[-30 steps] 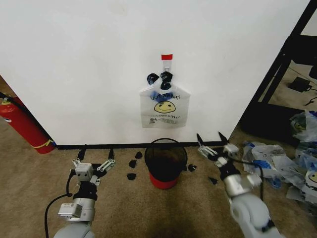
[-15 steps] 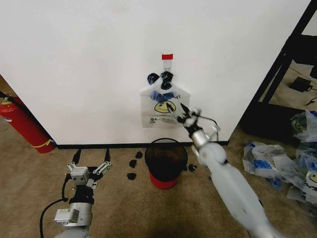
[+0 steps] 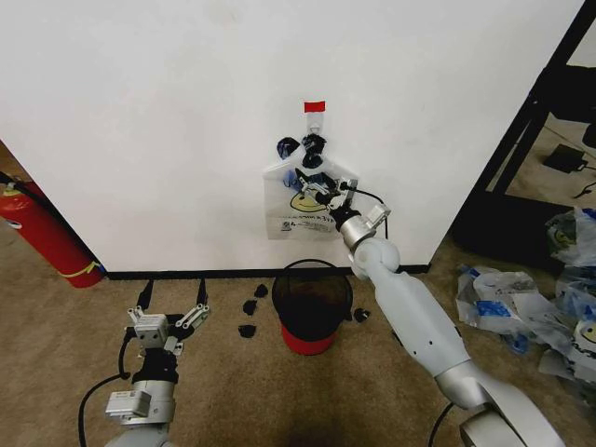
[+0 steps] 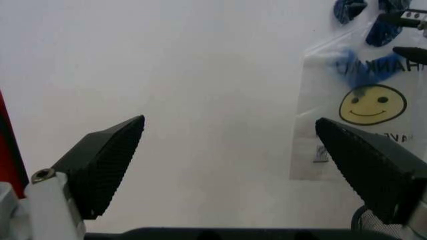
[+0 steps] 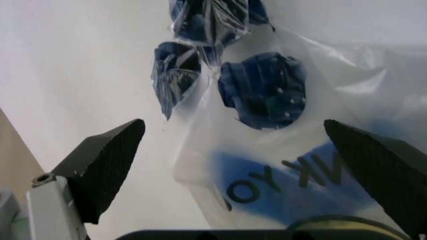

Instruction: Pick up the garbage bag from the wall and place it over the trash bin.

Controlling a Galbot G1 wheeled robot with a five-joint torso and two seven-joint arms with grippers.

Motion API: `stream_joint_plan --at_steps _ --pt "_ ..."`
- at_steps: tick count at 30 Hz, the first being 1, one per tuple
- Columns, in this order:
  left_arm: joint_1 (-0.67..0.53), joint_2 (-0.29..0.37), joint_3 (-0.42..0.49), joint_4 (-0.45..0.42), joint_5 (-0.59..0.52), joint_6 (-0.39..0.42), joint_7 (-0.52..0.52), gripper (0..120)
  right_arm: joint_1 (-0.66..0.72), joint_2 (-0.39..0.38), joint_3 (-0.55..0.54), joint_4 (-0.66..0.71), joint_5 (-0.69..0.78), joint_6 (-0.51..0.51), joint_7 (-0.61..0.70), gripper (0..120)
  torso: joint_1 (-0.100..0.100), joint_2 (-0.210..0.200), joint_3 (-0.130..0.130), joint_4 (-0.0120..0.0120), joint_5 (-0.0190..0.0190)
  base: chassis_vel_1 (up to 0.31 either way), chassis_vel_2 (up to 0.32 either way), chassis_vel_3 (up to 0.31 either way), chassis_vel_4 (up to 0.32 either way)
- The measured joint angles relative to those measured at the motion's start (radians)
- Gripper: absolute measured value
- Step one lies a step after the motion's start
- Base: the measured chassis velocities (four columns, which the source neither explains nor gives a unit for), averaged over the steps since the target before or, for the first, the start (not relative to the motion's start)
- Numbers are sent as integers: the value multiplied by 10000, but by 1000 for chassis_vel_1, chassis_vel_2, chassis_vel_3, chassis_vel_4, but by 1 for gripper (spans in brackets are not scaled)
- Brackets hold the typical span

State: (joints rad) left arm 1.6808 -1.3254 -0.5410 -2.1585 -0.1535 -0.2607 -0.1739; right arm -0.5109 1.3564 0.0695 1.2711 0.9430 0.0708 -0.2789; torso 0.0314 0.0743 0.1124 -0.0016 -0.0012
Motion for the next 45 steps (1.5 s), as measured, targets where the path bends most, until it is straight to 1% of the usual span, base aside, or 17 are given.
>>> stream_joint_plan --at_steps 7,13,17,23,27,29,31,34,35,37,38,41,42,44,45 --pt "-25 -31 51 57 -18 0 1 100 176 0 0 -71 54 -7 23 100 0 0 0 2 0 0 0 0 0" --pt "-33 20 28 69 -45 0 3 100 335 70 -11 -119 229 -40 17 100 0 0 0 -1 -1 0 0 0 0" --pt "-13 -2 27 69 -45 -2 3 100 328 123 -54 -16 236 -60 -12 100 0 0 0 5 0 0 0 0 0" --pt "-1 -9 24 67 -44 -17 4 100 255 128 -113 132 237 -77 -44 100 0 0 0 0 0 0 0 0 0" --pt "-1 -13 21 75 -44 -22 4 100 222 88 -116 159 231 -84 -44 100 0 0 0 2 0 0 0 0 0" --pt "-10 -17 30 89 -44 -25 4 100 215 48 -93 157 230 -86 -45 96 0 0 0 1 0 0 0 0 0" --pt "-15 -17 35 96 -43 -26 6 100 214 36 -67 152 229 -88 -44 95 0 0 0 1 0 0 0 0 0" --pt "-32 -15 41 108 -43 -36 15 100 212 26 56 137 245 -141 -39 86 0 0 0 2 0 0 0 0 0" --pt "-37 -12 37 109 -43 -40 18 100 212 10 80 137 257 -161 -33 86 0 0 0 2 0 0 0 0 0" --pt "-45 1 11 109 -54 -46 20 100 212 -71 95 135 270 -207 -23 81 0 0 0 1 0 0 0 0 0" --pt "-45 1 11 109 -54 -46 20 100 212 -71 95 135 270 -207 -23 81 0 0 0 1 0 0 0 0 0" --pt "-51 25 -7 108 -79 -49 22 100 212 -124 82 135 272 -247 -21 69 0 0 0 0 0 0 0 0 0" --pt "-51 25 -7 107 -80 -51 25 100 211 -127 82 135 272 -252 -17 68 0 1 0 1 0 0 0 0 0" --pt "-47 18 2 98 -80 -62 32 100 185 -139 83 151 273 -257 4 55 0 0 0 2 1 0 0 0 0" --pt "-38 13 10 93 -80 -68 36 100 172 -160 80 159 278 -258 20 54 0 0 0 3 0 0 0 0 0"
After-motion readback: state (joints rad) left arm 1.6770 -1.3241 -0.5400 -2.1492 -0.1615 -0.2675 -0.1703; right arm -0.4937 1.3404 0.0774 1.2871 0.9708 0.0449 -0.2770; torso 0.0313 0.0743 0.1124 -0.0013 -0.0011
